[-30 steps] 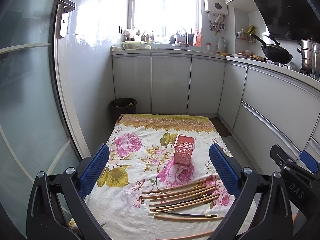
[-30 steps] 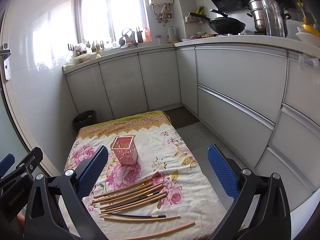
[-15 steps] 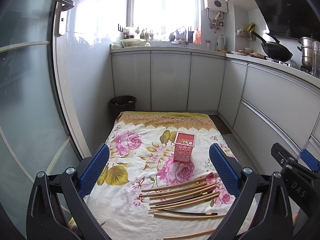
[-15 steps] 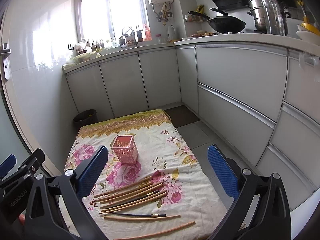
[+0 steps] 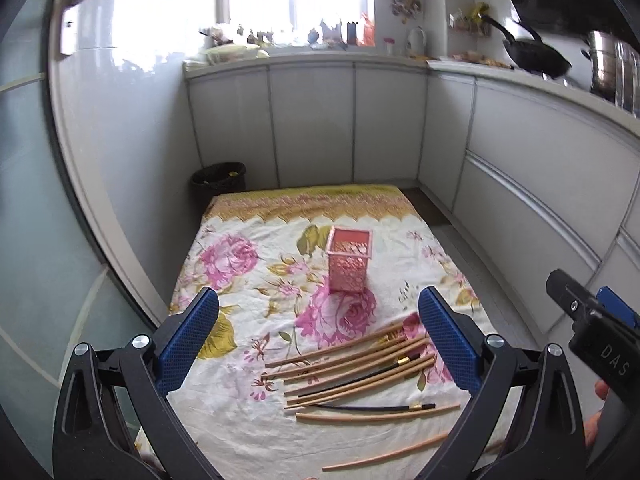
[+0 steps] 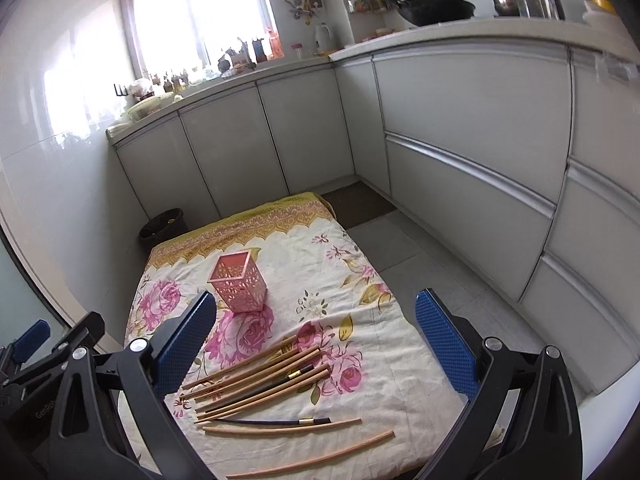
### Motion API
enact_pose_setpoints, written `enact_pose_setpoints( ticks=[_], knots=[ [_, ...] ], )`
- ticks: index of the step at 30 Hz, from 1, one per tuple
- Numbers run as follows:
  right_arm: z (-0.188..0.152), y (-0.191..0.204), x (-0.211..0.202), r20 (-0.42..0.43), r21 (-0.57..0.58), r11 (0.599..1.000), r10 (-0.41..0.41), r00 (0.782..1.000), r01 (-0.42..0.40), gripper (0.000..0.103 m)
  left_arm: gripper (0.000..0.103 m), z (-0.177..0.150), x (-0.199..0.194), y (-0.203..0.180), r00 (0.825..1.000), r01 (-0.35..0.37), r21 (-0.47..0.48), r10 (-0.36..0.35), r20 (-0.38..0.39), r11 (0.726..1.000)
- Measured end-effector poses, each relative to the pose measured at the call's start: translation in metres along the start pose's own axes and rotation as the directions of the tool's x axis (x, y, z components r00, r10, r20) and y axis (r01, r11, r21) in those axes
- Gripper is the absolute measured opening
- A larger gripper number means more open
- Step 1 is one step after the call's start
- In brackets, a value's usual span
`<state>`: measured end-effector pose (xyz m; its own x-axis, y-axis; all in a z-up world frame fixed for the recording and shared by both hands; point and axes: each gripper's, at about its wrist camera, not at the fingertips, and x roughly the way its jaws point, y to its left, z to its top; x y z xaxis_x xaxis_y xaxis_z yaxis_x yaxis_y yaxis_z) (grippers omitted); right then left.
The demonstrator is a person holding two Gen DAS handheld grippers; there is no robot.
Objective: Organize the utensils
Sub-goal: 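Grasp one wooden chopstick with the left tool while the right tool grasps another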
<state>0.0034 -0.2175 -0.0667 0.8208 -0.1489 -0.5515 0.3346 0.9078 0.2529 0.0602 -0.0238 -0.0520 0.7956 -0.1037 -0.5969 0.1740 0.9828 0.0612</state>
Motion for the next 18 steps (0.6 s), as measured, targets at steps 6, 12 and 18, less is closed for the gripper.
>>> enact_pose_setpoints(
  ticks=[6, 12, 18],
  knots=[
    [-0.020, -0.069, 0.055, -0.166, 0.185, 0.983, 0.020, 0.986, 0.012, 0.097, 0.096, -0.009, 0.096, -0.045, 0.960, 0.159, 0.264, -0.086, -0.267, 0.951],
    [-0.046, -0.124, 0.110, -0.296, 0.361, 0.933, 0.112, 0.949, 0.002, 0.097, 0.096, -0.018, 0.185, -0.072, 0.886, 0.232, 0.361, -0.043, -0.462, 0.903],
    [-0.060, -0.131, 0.151, -0.368, 0.370, 0.929, 0.141, 0.919, 0.006, 0.097, 0.096, -0.024, 0.260, -0.100, 0.738, 0.389, 0.338, -0.070, -0.671, 0.857]
  ],
)
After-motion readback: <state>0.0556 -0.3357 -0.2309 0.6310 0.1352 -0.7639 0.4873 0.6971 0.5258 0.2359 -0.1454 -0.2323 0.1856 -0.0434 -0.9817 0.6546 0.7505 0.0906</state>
